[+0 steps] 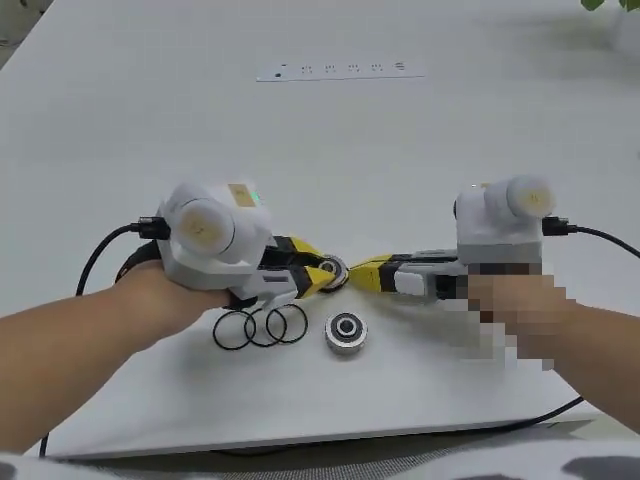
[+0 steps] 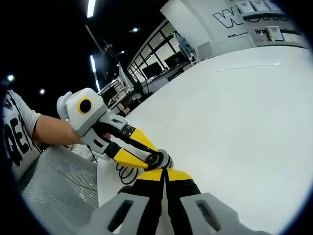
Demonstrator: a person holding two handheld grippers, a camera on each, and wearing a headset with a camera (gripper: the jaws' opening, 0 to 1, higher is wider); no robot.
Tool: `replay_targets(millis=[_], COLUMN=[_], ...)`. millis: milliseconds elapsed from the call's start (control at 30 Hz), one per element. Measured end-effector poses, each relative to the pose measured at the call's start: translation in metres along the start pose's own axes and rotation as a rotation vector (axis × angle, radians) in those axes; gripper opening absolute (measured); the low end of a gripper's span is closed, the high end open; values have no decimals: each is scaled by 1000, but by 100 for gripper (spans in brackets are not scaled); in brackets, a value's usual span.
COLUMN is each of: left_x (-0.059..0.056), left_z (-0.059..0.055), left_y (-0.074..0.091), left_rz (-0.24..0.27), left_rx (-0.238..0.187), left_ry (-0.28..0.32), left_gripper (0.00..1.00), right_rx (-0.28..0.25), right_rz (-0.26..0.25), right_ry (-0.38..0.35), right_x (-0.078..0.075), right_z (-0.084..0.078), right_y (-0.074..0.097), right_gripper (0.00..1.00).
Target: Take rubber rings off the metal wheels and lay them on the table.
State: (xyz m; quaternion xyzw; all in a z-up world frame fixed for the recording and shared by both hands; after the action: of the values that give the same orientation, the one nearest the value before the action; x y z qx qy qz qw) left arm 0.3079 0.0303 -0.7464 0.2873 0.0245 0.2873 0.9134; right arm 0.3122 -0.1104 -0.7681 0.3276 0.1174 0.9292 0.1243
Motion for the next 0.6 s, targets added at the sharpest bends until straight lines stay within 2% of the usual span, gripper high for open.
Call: replay_targets(millis=[133,367,600], left_x=[0,-1,-2], left_z=[0,0,0], left_y=[0,0,0], left_rz=[1,12,19], left_rx=[4,9,10], left_ry=[-5,-9,-8], left_gripper=[12,12,12], right_rx=[-28,-41,-20], right_rz=[4,5,-4], right_ry=[-31,-62,-44], right_x=[1,1,4], right_z=[3,6,9], right_y=[1,-2,-3], right_gripper=[0,0,0])
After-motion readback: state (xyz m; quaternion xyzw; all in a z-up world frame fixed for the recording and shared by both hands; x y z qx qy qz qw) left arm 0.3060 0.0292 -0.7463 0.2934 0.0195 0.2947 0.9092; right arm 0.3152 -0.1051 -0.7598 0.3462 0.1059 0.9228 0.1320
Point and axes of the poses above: the centre of the closed fingertips' face, and the gripper's own axes: y roughly backward along the fingers, x roughly to its left, z roughly out of its top, the point moved 8 cm from there along y, roughly backward along the fingers, and after that the axes turned 9 degrees about z, right-handed, at the moved point
